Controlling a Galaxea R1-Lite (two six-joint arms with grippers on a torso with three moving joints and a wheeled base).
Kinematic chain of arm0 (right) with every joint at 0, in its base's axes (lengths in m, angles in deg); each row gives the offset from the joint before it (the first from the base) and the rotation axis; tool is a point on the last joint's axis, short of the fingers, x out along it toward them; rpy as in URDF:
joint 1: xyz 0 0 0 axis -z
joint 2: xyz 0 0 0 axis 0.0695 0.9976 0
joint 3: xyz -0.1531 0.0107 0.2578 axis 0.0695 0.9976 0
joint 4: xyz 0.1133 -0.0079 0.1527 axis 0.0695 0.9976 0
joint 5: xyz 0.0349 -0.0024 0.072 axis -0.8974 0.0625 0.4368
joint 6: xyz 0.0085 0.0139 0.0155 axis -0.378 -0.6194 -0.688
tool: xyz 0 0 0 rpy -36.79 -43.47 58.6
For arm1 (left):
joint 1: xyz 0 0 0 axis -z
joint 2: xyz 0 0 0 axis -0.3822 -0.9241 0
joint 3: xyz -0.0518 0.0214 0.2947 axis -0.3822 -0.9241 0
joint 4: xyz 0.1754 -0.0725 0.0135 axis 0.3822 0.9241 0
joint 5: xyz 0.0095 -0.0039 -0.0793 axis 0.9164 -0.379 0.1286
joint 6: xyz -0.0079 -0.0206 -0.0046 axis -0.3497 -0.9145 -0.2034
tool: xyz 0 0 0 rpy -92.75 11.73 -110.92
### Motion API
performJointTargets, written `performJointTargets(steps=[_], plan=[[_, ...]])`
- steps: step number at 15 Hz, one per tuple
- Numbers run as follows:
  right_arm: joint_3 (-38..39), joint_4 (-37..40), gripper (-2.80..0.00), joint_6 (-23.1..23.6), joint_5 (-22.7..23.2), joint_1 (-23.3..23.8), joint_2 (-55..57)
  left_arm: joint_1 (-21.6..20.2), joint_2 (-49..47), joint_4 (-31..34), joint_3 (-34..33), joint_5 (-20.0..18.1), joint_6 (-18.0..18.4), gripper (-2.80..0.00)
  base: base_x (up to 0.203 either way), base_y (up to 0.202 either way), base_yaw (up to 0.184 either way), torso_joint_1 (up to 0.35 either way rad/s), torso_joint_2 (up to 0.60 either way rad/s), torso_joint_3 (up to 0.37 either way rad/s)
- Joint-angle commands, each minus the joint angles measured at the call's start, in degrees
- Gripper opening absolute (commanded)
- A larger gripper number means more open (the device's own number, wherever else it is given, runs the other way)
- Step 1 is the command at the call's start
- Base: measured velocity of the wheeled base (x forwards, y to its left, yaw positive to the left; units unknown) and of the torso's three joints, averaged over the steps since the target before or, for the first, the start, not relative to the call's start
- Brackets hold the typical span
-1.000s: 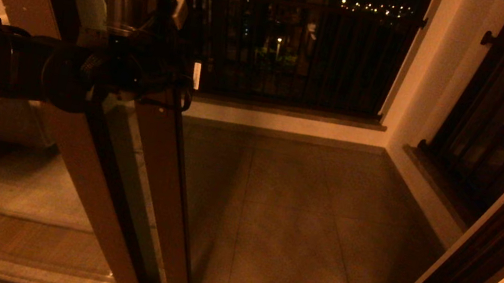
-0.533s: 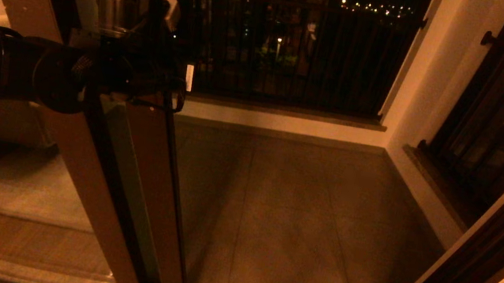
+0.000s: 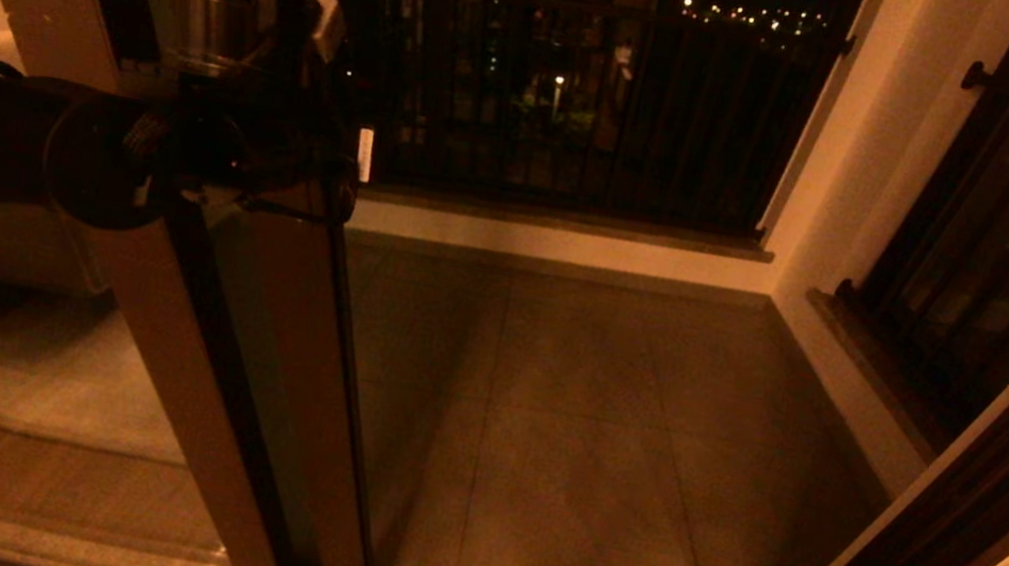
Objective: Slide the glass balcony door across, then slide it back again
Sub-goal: Open the slid door
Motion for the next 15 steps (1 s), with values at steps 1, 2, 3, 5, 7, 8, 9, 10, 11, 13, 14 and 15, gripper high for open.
performJointTargets(steps=[1,2,3,5,7,8,9,10,11,13,14,15], plan=[[0.0,0.0,-2.8,0.0,0.0,0.0,0.1,-0.2,0.3,-2.3,-1.5,0.5,0.2,-2.8,0.0,0.0,0.0,0.0,0.0,0.0],[0.0,0.0,-2.8,0.0,0.0,0.0,0.1,-0.2,0.3,-3.7,-2.3,0.5,0.3,-2.8,0.0,0.0,0.0,0.0,0.0,0.0],[0.0,0.0,-2.8,0.0,0.0,0.0,0.1,-0.2,0.3,-4.2,-2.8,0.5,0.3,-2.8,0.0,0.0,0.0,0.0,0.0,0.0],[0.0,0.0,-2.8,0.0,0.0,0.0,0.1,-0.6,0.3,-4.3,-2.9,0.5,0.3,-2.8,0.0,0.0,0.0,0.0,0.0,0.0],[0.0,0.0,-2.8,0.1,0.0,0.0,0.1,-0.7,0.3,-4.3,-2.8,0.5,0.3,-2.8,0.0,0.0,0.0,0.0,0.0,0.0],[0.0,0.0,-2.8,0.0,0.0,0.0,0.1,-0.7,0.4,-4.3,-2.9,0.5,0.3,-2.8,0.0,0.0,0.0,0.0,0.0,0.0],[0.0,0.0,-2.8,0.0,0.0,0.0,0.1,-0.9,0.4,-4.3,-3.0,0.5,0.3,-2.8,0.0,0.0,0.0,0.0,0.0,0.0],[0.0,0.0,-2.8,0.0,0.0,0.0,0.1,-1.0,0.4,-4.3,-2.9,0.5,0.3,-2.8,0.0,0.0,0.0,0.0,0.0,0.0],[0.0,0.0,-2.8,0.0,0.0,0.0,0.1,-1.4,0.4,-4.3,-2.9,0.5,0.3,-2.8,0.0,0.0,0.0,0.0,0.0,0.0],[0.0,0.0,-2.8,0.0,0.0,0.0,0.1,-1.6,0.5,-4.3,-3.0,0.5,0.3,-2.8,0.0,0.0,0.0,0.0,0.0,0.0],[0.0,0.0,-2.8,0.0,0.0,0.0,0.1,-1.8,0.6,-4.3,-3.1,0.5,0.3,-2.8,0.0,0.0,0.0,0.0,0.0,0.0],[0.0,0.0,-2.8,0.0,0.0,0.0,0.1,-1.8,0.7,-4.3,-3.2,0.5,0.3,-2.8,0.0,0.0,0.0,0.0,0.0,0.0]])
